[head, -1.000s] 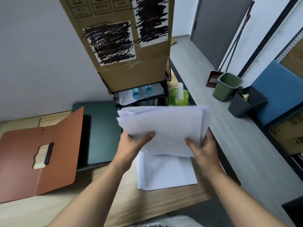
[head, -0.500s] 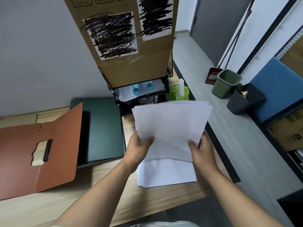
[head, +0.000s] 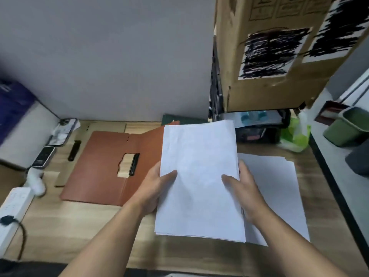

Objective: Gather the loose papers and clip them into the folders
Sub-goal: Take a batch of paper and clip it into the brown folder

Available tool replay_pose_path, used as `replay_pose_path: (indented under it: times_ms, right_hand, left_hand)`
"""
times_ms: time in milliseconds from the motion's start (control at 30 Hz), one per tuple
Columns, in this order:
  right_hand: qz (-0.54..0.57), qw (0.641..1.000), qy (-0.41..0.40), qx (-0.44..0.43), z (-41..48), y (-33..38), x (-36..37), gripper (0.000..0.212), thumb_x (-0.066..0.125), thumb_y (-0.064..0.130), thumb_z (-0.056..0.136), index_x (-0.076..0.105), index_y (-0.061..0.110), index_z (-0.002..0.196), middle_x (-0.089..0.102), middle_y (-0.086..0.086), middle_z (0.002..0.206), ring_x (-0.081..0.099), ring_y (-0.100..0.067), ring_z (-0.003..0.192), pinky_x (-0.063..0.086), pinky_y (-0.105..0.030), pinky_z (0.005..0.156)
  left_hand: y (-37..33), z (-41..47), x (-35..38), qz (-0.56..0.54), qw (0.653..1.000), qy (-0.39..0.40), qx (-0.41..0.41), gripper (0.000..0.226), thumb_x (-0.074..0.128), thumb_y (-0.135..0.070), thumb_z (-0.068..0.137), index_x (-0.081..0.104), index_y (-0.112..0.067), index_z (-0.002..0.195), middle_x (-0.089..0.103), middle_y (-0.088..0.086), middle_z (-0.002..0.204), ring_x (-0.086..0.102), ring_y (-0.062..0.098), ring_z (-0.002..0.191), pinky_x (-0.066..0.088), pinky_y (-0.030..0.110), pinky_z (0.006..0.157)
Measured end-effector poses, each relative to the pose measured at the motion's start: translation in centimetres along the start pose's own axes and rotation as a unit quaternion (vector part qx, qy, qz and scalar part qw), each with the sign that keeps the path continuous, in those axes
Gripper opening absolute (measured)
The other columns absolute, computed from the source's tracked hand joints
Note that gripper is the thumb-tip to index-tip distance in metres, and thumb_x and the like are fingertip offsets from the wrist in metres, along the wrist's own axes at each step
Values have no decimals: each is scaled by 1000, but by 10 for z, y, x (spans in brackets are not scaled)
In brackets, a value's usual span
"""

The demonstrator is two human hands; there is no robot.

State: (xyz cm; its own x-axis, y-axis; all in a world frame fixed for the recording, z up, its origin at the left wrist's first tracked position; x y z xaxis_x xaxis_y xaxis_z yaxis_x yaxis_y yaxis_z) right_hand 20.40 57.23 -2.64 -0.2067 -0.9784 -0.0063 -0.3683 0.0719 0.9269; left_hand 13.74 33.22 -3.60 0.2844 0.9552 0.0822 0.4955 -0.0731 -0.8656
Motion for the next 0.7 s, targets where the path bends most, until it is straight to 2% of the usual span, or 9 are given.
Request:
replay_pose_path:
  times_ms: [67, 133, 267, 333, 400, 467, 533, 600, 700]
  right_hand:
    - [-50, 998, 35, 10, 9, 2, 30, 52, 61, 13, 96, 43, 37, 138, 66, 16, 126, 66, -11, 113, 55, -36, 93]
    - [-110, 993, 40, 15, 21, 4, 67, 54, 60, 12, 93, 42, 40, 137, 63, 21, 126, 62, -4, 116, 52, -26, 88]
    - [-159, 987, -17, 11, 45, 2, 118, 43, 59, 13, 96, 49, 41, 126, 66, 25, 118, 65, 0, 110, 53, -29, 93]
    - [-151, 988, -34, 11, 51, 5, 134, 42, 59, 10, 98, 51, 38, 129, 67, 24, 119, 66, 4, 107, 53, -24, 95]
    - [-172, 984, -45, 13, 59, 7, 153, 46, 58, 8, 99, 49, 33, 138, 65, 20, 126, 63, -1, 116, 48, -27, 101]
    - [-205, 978, -44, 12, 66, 11, 166, 47, 55, 6, 100, 49, 31, 139, 63, 21, 128, 60, -3, 119, 45, -25, 101]
    - [-242, 969, -54, 16, 77, 12, 177, 45, 55, 7, 100, 49, 30, 138, 62, 20, 129, 59, -4, 120, 43, -20, 97]
    - [-259, 964, -61, 22, 82, 12, 182, 44, 56, 7, 100, 49, 29, 137, 62, 16, 131, 58, -9, 122, 42, -25, 100]
    - [-269, 960, -68, 32, 90, 10, 186, 46, 57, 8, 99, 48, 29, 139, 60, 15, 135, 56, -10, 127, 42, -34, 111]
  left_hand:
    - [5, 5, -35, -6, 1000, -1, 7, 33, 61, -11, 102, 59, -13, 135, 73, 14, 127, 71, 40, 113, 55, 61, 97]
    - [11, 12, -71, 3, 1000, -7, -4, 32, 61, -12, 102, 60, -16, 134, 74, 10, 126, 72, 36, 113, 55, 60, 98]
    - [22, 40, -125, 27, 999, -12, -20, 30, 65, -24, 100, 64, -21, 129, 76, 1, 122, 74, 27, 110, 56, 54, 99]
    - [25, 56, -147, 46, 997, -39, -46, 34, 67, -39, 96, 69, -16, 121, 78, 5, 115, 76, 29, 104, 57, 55, 98]
    - [34, 75, -175, 40, 993, -72, -84, 47, 63, -52, 93, 72, -8, 109, 77, 14, 107, 75, 36, 99, 58, 50, 95]
    - [41, 91, -196, 51, 987, -119, -100, 37, 60, -42, 98, 69, -8, 106, 71, 13, 99, 69, 33, 92, 53, 36, 83]
    - [47, 109, -216, 142, 974, -155, -87, 19, 65, -23, 97, 65, -12, 113, 69, 8, 102, 66, 29, 97, 50, 33, 84]
    - [48, 122, -219, 203, 966, -142, -71, 30, 70, -13, 92, 64, -9, 122, 71, 10, 111, 68, 29, 105, 54, 36, 93]
    - [46, 134, -217, 264, 953, -141, -49, 41, 74, -18, 89, 63, -7, 126, 69, 10, 118, 68, 28, 105, 55, 38, 91]
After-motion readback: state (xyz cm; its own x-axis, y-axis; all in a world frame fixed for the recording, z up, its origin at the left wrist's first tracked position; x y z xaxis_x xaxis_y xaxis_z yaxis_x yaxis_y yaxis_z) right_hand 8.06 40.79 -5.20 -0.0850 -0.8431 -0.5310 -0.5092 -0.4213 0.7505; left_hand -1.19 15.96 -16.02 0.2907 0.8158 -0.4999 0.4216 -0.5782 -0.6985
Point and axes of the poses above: each hand's wrist, its own z-axis towards the middle knuckle, its own x-axis out of the palm, y = z × x, the point moved 4 cm from there along z, towards the middle knuckle
